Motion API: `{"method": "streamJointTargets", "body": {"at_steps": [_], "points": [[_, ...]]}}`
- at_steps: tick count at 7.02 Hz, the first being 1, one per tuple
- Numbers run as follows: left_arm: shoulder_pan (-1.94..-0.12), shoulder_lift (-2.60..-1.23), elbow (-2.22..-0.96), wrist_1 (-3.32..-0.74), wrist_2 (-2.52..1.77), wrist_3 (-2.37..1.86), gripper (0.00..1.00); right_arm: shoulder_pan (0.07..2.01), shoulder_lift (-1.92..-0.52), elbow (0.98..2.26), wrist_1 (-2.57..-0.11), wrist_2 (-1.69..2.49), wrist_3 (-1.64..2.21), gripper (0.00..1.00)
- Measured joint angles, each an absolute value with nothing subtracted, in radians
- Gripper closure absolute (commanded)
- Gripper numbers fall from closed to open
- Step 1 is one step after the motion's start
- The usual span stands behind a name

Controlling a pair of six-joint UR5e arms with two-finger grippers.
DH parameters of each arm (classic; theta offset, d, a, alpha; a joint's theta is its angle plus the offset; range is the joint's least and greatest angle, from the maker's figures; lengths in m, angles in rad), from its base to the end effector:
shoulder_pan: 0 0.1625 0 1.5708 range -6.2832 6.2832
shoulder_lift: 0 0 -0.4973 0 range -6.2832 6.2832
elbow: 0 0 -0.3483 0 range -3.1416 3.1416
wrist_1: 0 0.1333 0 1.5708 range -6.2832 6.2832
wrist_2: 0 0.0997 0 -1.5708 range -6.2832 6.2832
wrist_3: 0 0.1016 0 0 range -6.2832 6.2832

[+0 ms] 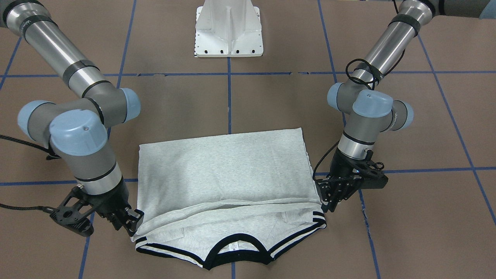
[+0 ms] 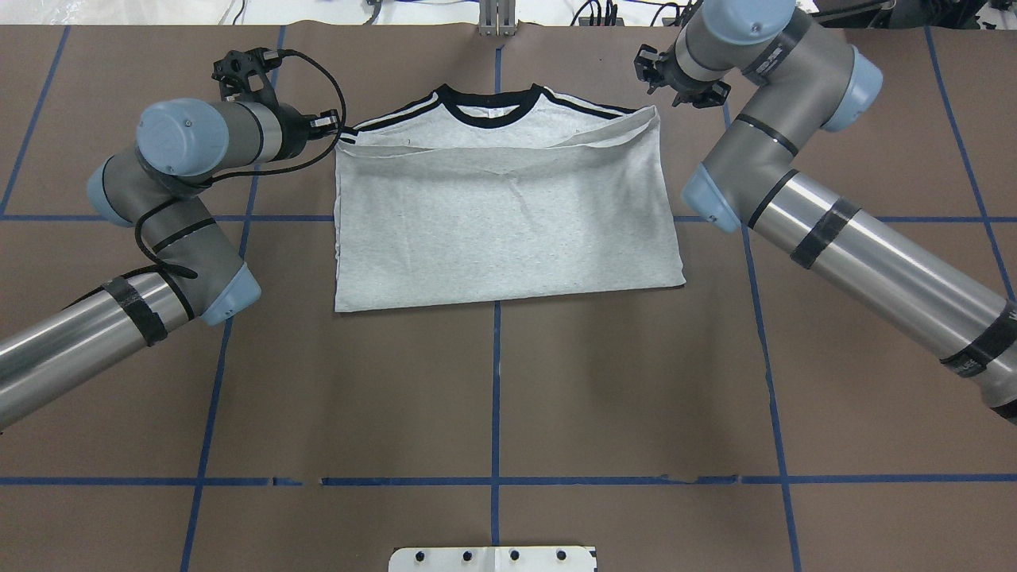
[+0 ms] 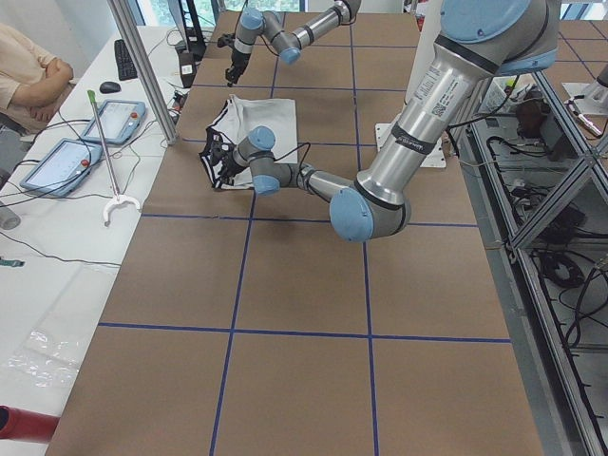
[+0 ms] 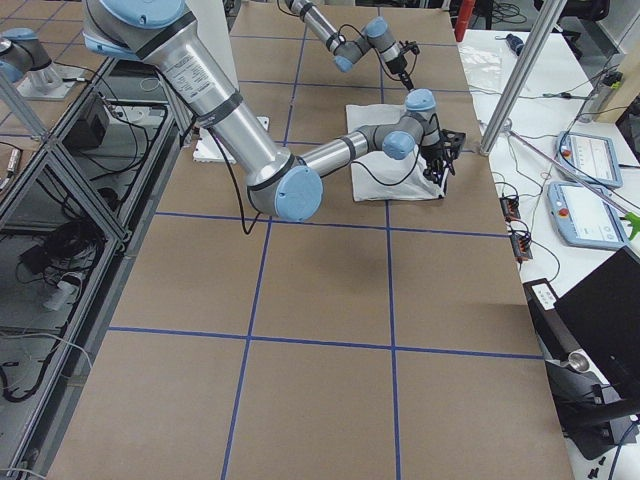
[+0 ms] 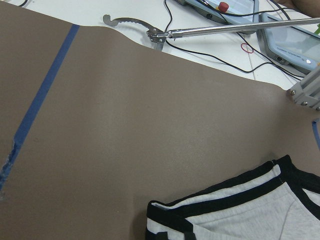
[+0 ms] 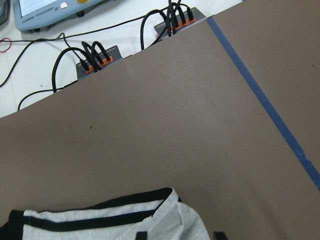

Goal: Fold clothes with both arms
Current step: 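Release the hem and move the right gripper to the folded shirt's side edge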

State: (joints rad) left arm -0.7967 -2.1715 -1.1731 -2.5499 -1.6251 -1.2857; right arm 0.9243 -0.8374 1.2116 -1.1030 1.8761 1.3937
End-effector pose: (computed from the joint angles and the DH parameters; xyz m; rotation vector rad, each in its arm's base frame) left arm 0.4357 -0.6284 0.4487 0.5723 1.0465 -0.4180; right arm -0.3973 -0.6971 0.3948 0.1952 -0.8741 0.5691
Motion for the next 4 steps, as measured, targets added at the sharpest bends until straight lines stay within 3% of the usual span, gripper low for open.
{"method": "streamJointTargets", "body": {"at_steps": [4], "points": [[-0.799,-2.175,-1.176,-2.568,-1.63,-1.282,0.63,0.794,-1.094,1.488,-1.046,1.865,1.6,0.0]]}}
